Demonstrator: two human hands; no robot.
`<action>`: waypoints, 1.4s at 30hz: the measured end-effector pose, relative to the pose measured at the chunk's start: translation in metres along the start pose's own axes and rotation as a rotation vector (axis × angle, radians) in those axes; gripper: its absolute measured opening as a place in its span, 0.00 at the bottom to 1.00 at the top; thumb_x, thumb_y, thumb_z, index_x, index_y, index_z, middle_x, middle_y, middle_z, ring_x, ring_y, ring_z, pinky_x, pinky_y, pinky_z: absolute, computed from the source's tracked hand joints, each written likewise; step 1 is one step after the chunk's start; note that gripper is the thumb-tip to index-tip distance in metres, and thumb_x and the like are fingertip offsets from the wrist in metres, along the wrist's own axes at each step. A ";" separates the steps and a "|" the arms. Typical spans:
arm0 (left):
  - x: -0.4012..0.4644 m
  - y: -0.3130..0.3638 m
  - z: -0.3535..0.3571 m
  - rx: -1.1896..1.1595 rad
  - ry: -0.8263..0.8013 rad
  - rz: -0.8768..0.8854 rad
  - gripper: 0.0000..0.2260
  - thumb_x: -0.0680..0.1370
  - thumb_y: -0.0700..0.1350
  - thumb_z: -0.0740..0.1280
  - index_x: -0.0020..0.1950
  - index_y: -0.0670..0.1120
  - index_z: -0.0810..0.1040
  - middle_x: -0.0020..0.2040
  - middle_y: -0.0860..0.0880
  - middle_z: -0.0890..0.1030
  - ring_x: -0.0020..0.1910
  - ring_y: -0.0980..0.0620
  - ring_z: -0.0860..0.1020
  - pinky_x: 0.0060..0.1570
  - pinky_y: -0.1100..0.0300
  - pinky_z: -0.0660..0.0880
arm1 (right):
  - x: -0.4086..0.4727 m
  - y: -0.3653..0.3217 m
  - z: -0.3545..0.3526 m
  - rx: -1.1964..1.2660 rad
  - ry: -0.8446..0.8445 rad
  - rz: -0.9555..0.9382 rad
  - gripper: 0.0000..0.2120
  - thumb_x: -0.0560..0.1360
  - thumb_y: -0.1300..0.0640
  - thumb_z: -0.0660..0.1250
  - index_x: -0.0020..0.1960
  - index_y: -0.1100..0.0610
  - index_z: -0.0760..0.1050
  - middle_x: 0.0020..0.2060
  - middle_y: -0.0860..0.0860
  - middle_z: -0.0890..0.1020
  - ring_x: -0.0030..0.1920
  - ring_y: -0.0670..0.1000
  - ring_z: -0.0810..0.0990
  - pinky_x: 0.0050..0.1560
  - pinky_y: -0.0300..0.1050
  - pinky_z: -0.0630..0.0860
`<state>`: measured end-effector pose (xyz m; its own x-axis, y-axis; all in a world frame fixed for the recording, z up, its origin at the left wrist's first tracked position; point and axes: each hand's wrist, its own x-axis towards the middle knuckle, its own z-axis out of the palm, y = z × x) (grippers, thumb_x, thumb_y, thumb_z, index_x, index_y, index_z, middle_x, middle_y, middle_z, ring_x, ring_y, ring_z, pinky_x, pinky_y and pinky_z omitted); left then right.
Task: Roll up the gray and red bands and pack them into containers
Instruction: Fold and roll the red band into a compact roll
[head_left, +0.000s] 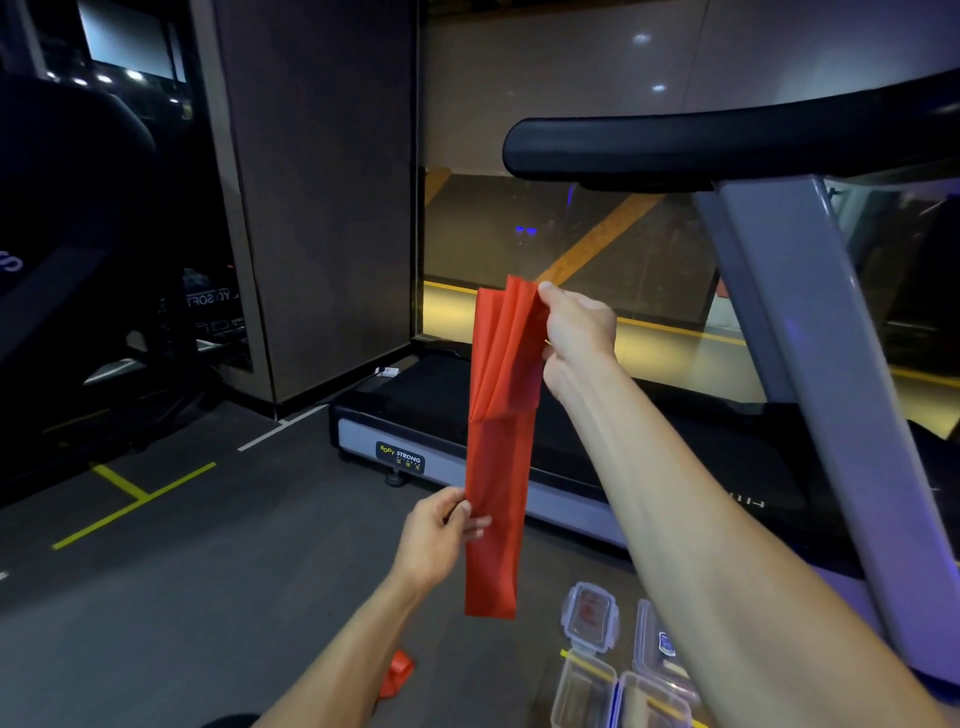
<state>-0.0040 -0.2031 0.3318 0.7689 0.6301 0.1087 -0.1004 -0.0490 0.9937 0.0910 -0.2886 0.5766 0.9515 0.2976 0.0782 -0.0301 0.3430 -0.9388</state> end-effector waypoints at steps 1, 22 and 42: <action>-0.001 0.000 0.000 0.004 0.014 -0.001 0.11 0.85 0.34 0.59 0.56 0.40 0.81 0.50 0.40 0.86 0.46 0.47 0.87 0.45 0.57 0.83 | 0.000 0.000 0.000 0.005 0.000 0.001 0.05 0.79 0.57 0.72 0.44 0.53 0.81 0.50 0.53 0.86 0.55 0.55 0.84 0.64 0.58 0.79; 0.020 0.017 -0.020 -0.342 0.133 -0.307 0.15 0.86 0.41 0.57 0.44 0.39 0.77 0.37 0.42 0.82 0.35 0.48 0.80 0.37 0.57 0.80 | -0.081 0.025 -0.049 -0.088 -0.236 0.034 0.05 0.80 0.58 0.70 0.46 0.56 0.82 0.39 0.53 0.84 0.37 0.47 0.81 0.38 0.39 0.77; 0.039 0.080 -0.052 0.314 -0.007 0.343 0.11 0.75 0.30 0.73 0.50 0.45 0.86 0.49 0.51 0.88 0.50 0.53 0.86 0.52 0.56 0.82 | -0.089 0.141 -0.095 -0.046 -0.343 0.156 0.04 0.80 0.63 0.68 0.49 0.63 0.80 0.39 0.55 0.84 0.39 0.47 0.80 0.43 0.39 0.75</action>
<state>-0.0155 -0.1420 0.4142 0.7290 0.5312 0.4317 -0.1547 -0.4865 0.8599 0.0314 -0.3512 0.4052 0.7782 0.6272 0.0336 -0.1455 0.2321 -0.9618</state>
